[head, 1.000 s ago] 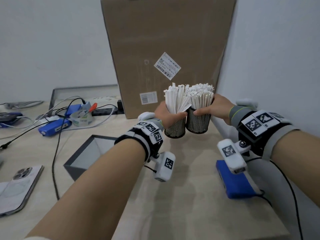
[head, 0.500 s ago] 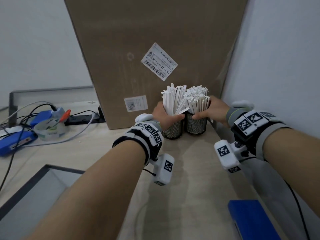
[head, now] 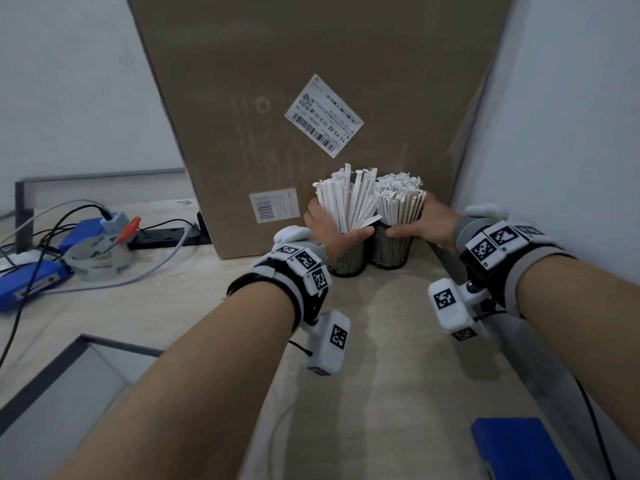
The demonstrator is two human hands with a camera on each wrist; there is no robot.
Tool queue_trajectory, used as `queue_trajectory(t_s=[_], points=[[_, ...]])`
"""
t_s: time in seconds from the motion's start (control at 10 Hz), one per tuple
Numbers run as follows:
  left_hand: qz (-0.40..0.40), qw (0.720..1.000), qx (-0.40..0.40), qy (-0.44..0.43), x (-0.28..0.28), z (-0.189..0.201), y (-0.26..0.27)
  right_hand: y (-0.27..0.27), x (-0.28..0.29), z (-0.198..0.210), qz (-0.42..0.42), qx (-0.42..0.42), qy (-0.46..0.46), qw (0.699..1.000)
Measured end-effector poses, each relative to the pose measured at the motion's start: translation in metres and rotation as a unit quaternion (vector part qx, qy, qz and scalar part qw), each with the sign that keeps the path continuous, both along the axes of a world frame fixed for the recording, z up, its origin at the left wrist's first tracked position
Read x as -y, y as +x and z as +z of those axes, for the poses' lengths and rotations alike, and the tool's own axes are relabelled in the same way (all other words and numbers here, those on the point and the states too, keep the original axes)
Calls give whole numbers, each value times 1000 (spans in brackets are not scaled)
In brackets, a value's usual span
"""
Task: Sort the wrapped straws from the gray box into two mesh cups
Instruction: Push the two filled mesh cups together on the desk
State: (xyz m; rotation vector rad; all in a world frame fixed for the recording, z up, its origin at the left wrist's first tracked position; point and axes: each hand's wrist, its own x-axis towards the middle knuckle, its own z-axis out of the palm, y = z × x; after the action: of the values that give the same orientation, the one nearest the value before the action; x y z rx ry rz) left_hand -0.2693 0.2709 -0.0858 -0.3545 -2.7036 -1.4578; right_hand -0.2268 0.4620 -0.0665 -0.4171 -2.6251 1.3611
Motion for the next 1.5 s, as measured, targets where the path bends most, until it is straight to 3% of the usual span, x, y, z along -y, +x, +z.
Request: queue_trajectory(t_s=[0.2, 0.3, 0.4, 0.5, 0.6, 0.7, 0.8, 1.0, 1.1, 1.2, 1.3, 1.5], points=[[12, 998, 25, -59, 16, 16, 12, 26, 7, 14, -76, 37, 38, 996], [19, 994, 36, -102, 31, 39, 21, 49, 19, 35, -101, 4, 34, 994], [41, 994, 34, -92, 58, 80, 50, 86, 58, 65, -138, -105, 18, 985], [-2, 992, 39, -120, 94, 112, 74, 115, 106, 85, -136, -156, -59, 977], [-7, 984, 45, -172, 142, 123, 105, 150, 165, 90, -26, -65, -118, 991], [58, 971, 72, -223, 199, 120, 136, 188, 228, 81, 76, 40, -134, 987], [116, 955, 109, -249, 258, 111, 168, 216, 278, 67, 115, 97, -131, 980], [94, 944, 193, -251, 299, 81, 200, 229, 308, 35, 122, 167, -169, 964], [105, 965, 219, -104, 292, 70, 217, 226, 306, 22, 126, 188, -214, 950], [114, 967, 223, -51, 298, 54, 192, 206, 323, 17, 145, 209, -221, 942], [103, 972, 212, 14, 275, 66, 194, 191, 309, 21, 125, 190, -240, 944], [79, 967, 229, 77, 221, 64, 148, 120, 238, 17, 37, 141, -250, 957]])
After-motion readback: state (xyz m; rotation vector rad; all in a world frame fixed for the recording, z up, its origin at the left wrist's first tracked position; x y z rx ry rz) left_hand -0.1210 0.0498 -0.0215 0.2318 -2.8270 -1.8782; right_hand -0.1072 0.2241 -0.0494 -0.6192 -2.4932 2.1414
